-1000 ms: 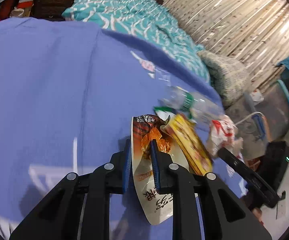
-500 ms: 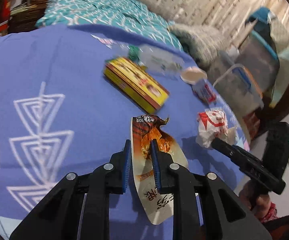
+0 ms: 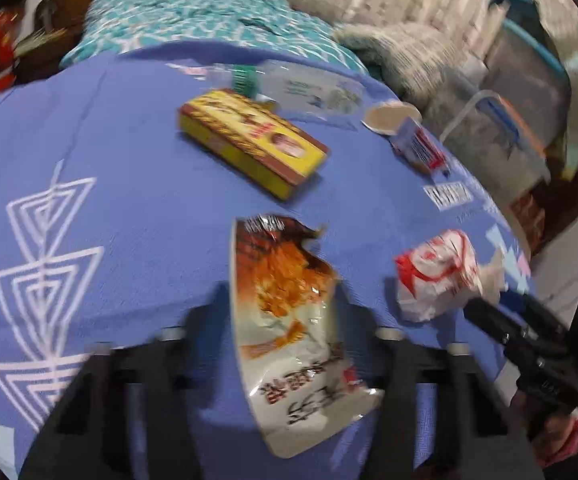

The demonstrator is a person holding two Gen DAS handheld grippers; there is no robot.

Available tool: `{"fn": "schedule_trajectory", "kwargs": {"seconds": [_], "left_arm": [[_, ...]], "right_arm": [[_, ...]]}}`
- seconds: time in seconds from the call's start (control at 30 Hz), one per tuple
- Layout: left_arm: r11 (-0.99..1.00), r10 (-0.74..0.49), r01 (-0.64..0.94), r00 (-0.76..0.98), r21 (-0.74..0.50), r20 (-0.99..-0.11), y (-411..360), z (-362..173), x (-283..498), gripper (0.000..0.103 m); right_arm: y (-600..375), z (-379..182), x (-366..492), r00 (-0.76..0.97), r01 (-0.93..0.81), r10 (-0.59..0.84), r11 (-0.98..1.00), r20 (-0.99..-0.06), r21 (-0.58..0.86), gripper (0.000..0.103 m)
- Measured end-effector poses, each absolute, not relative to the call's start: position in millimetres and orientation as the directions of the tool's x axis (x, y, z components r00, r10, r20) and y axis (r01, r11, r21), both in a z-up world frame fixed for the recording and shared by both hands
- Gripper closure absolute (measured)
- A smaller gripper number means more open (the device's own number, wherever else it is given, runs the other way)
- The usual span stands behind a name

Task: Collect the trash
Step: 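Carry the wrapper and paper ball to the beige bin and release both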

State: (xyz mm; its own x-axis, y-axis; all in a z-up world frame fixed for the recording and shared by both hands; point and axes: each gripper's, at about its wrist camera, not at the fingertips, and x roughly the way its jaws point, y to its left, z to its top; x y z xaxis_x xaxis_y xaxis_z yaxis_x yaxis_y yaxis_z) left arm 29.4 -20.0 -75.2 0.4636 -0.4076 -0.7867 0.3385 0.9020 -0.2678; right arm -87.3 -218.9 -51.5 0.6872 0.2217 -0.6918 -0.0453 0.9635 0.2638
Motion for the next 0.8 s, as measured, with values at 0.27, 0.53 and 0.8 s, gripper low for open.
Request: {"fn": "schedule_trajectory", "kwargs": {"seconds": [0.27, 0.53, 0.8], "left_arm": [[0.858, -0.461, 0.444, 0.446, -0.258, -0.767, -48, -69, 18, 0.071], [0.816, -0.515, 0.498, 0.396, -0.294, -0.76, -86, -48, 38, 0.071], [0.66, -0.593, 0.711, 0.294, -0.242, -0.75, -230, -24, 53, 0.071]], "right_arm": [[-211, -60, -70, 0.678, -0.105, 0.291, 0.947, -0.675, 0.303, 0.032], [-240, -55, -74, 0.719, -0.093, 0.3, 0.935, -0.627, 0.341, 0.078], [-373, -49, -116, 0.82, 0.186, 0.07, 0.906, -0.568, 0.38, 0.078]]}}
